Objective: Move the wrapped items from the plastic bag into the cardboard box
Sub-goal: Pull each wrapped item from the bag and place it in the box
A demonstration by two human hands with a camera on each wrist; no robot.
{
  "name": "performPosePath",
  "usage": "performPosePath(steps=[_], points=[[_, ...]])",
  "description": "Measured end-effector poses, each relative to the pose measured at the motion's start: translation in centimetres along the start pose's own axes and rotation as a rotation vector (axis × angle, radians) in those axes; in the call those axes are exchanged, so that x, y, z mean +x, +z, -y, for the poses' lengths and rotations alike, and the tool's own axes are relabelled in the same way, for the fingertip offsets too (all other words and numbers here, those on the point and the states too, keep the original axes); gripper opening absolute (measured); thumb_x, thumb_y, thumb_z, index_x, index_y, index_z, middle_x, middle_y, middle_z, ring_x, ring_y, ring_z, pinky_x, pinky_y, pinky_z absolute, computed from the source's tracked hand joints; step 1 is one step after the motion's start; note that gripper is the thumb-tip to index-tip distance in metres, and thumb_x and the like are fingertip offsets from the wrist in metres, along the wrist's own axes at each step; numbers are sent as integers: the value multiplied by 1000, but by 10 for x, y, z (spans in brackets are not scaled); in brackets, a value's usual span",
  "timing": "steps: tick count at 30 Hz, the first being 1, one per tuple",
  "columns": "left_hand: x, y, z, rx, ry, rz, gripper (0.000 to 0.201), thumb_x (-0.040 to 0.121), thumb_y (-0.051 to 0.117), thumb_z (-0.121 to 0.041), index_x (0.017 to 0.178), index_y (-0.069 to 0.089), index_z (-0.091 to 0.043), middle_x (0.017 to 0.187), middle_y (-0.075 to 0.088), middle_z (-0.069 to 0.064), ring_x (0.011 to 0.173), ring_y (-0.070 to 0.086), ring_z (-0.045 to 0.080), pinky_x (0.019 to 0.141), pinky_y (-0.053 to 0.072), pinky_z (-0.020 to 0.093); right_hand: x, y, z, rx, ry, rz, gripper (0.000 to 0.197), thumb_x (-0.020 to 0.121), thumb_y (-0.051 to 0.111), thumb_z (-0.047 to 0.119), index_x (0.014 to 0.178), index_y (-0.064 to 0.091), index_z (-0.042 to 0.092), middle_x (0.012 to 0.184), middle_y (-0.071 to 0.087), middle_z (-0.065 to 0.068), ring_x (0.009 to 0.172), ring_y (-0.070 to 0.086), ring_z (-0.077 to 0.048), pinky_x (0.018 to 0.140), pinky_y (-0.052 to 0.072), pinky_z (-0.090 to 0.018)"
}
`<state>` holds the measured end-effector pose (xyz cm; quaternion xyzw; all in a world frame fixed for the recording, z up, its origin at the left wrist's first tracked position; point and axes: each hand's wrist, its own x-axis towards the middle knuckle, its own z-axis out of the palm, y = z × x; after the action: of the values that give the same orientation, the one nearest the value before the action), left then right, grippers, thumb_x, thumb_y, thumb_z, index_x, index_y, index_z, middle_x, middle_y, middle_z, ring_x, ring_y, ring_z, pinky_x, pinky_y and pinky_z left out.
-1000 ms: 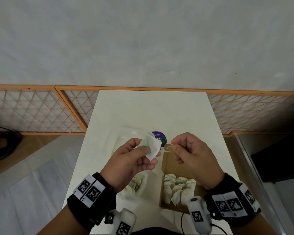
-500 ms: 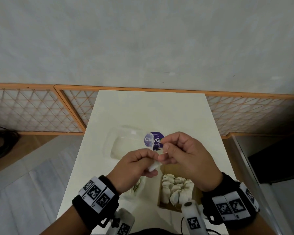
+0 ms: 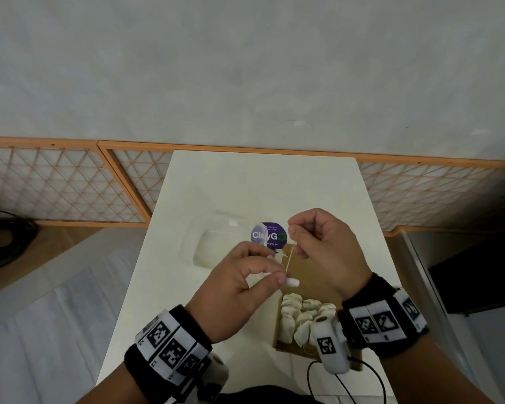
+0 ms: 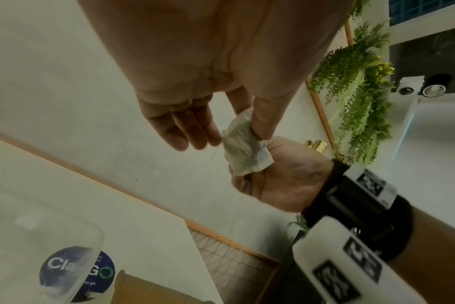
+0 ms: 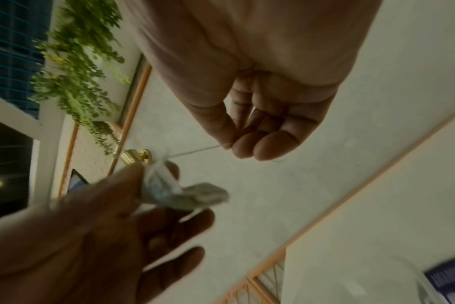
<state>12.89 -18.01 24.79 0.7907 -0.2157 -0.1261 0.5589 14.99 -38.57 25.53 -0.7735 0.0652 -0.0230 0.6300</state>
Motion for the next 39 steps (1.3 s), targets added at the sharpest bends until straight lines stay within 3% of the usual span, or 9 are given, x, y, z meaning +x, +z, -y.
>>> performPosePath(steps=[4, 7, 12, 16, 20, 23, 29, 35, 39], points=[[1, -6, 3, -38, -18, -152, 8, 91, 77, -23, 89, 81, -29, 130, 61, -13, 132, 51, -3, 104, 35, 7, 4, 14, -31, -35, 136, 178, 6, 97, 68, 11, 98, 72, 16, 81, 75, -3, 64, 64, -17, 61, 53, -32], [-1, -18, 10, -211, -80, -173, 4, 92, 76, -17, 89, 79, -16, 128, 69, -9, 125, 62, 5, 111, 45, 29, -2, 30, -57, -52, 175, 305, 6, 96, 68, 14, 95, 69, 20, 79, 71, -2, 63, 62, -16, 59, 50, -30], [-14, -40, 22, -469, -155, -195, 11, 86, 79, -24, 85, 76, -14, 102, 78, 18, 96, 73, 33, 91, 56, 50, -11, 62, -99, -402, 63, 409, 10, 96, 68, 21, 88, 66, 26, 80, 67, 13, 71, 61, 2, 68, 49, -17], [-27, -54, 37, -487, -184, -274, 16, 87, 74, -15, 88, 69, 0, 92, 76, 22, 83, 70, 32, 81, 59, 40, -12, 94, -136, -708, 35, 567, 13, 95, 63, 29, 101, 71, 21, 97, 67, 4, 90, 61, -14, 88, 54, -37], [-40, -64, 45, -486, -213, -321, 19, 86, 76, -13, 90, 67, 3, 88, 73, 22, 80, 69, 30, 77, 58, 35, -15, 119, -158, -857, 103, 679, 30, 90, 58, 56, 90, 63, 26, 93, 58, 4, 84, 57, -19, 76, 51, -38], [-47, -68, 51, -486, -237, -348, 24, 86, 78, -13, 93, 65, 6, 91, 71, 28, 81, 69, 31, 79, 57, 40, -21, 134, -167, -870, 126, 627, 40, 92, 51, 66, 79, 55, 28, 85, 53, 5, 76, 54, -18, 69, 41, -33], [-52, -71, 60, -460, -264, -411, 7, 93, 71, -3, 91, 66, 1, 91, 74, 22, 81, 69, 29, 77, 59, 35, -20, 141, -178, -788, 228, 632, 41, 101, 54, 46, 86, 65, 10, 75, 58, 1, 71, 54, -20, 68, 42, -32], [-49, -70, 66, -499, -343, -389, 20, 86, 76, -16, 104, 71, -8, 92, 74, 12, 85, 70, 21, 79, 59, 32, -20, 121, -167, -581, 173, 504, 11, 96, 63, 28, 88, 66, 21, 86, 69, 3, 79, 62, -16, 79, 55, -41], [-48, -68, 71, -282, -380, -324, 15, 95, 71, -9, 99, 79, -21, 92, 77, 5, 84, 71, 16, 81, 59, 30, -24, 97, -129, -417, 64, 391, 12, 95, 68, 26, 84, 65, 27, 84, 68, 12, 72, 62, -8, 71, 53, -27]])
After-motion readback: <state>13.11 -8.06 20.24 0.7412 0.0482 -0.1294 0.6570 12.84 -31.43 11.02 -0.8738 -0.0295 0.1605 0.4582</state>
